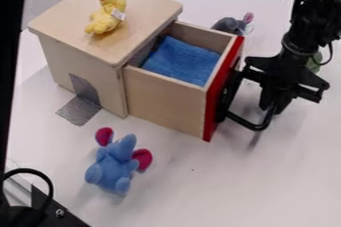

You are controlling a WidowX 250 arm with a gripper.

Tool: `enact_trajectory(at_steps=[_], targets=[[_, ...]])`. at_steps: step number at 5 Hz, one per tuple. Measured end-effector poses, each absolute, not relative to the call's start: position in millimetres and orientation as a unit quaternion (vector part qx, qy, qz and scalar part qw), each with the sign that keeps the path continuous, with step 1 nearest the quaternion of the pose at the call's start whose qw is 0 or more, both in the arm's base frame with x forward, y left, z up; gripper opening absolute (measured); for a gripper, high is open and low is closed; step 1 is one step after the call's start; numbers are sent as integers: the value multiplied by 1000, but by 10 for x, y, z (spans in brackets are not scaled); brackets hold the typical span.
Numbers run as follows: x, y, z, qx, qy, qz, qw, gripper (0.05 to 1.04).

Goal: Close the drawer

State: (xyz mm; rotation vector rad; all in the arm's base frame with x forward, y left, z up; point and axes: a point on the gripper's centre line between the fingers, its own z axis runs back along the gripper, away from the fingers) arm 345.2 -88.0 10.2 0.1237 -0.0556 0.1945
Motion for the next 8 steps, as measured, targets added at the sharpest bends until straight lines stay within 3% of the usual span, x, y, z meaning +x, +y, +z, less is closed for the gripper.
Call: enact_trajectory(at_steps=[3,6,7,8], targets=[[3065,-410,133,97,0,51,994,124],[2999,112,137,129,-2,62,990,124],[3013,157,137,124,-5,65,990,154],[2854,233,64,116,26,81,990,388]])
